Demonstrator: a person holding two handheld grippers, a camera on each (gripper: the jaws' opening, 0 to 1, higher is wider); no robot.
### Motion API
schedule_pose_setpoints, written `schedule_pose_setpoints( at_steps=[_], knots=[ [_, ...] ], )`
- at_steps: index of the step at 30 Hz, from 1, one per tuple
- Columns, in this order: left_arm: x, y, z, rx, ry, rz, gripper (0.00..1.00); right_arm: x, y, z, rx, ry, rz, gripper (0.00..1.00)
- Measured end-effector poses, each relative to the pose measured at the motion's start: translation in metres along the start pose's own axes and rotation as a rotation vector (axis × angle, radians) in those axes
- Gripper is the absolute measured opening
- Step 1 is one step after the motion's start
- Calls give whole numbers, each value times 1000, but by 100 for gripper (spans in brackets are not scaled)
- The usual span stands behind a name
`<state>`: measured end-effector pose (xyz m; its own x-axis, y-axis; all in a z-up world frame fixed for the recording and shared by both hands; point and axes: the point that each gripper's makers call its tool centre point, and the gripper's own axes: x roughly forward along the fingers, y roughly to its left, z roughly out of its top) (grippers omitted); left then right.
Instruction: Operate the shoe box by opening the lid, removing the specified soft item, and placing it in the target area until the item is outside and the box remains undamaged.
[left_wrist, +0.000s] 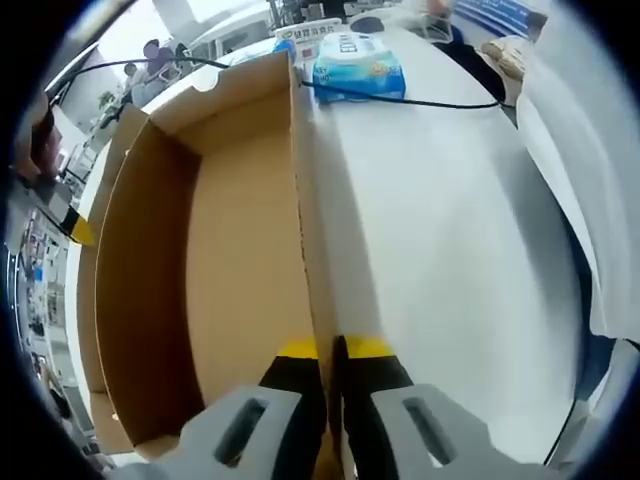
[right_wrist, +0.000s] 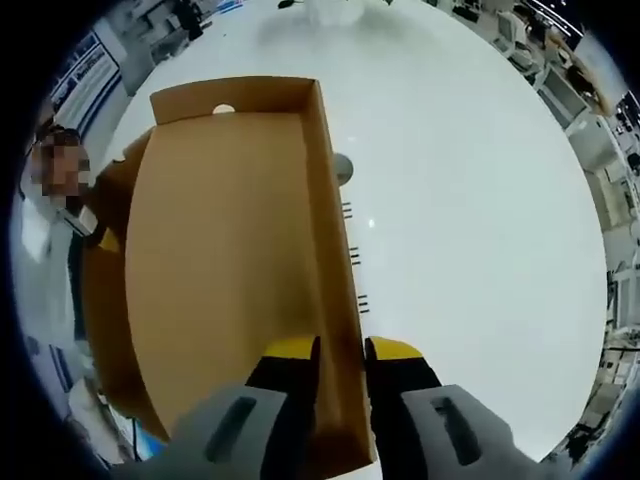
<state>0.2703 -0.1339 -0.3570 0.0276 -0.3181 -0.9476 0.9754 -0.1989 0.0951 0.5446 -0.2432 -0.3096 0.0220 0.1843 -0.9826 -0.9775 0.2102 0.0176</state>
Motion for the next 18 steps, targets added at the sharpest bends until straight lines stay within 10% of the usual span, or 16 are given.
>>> schedule_pose_setpoints(
  at_steps=[18],
  knots=[
    [1, 0, 0, 2, 0, 2, 2, -10, -3, 1, -42, 18, -19, 9]
  ],
)
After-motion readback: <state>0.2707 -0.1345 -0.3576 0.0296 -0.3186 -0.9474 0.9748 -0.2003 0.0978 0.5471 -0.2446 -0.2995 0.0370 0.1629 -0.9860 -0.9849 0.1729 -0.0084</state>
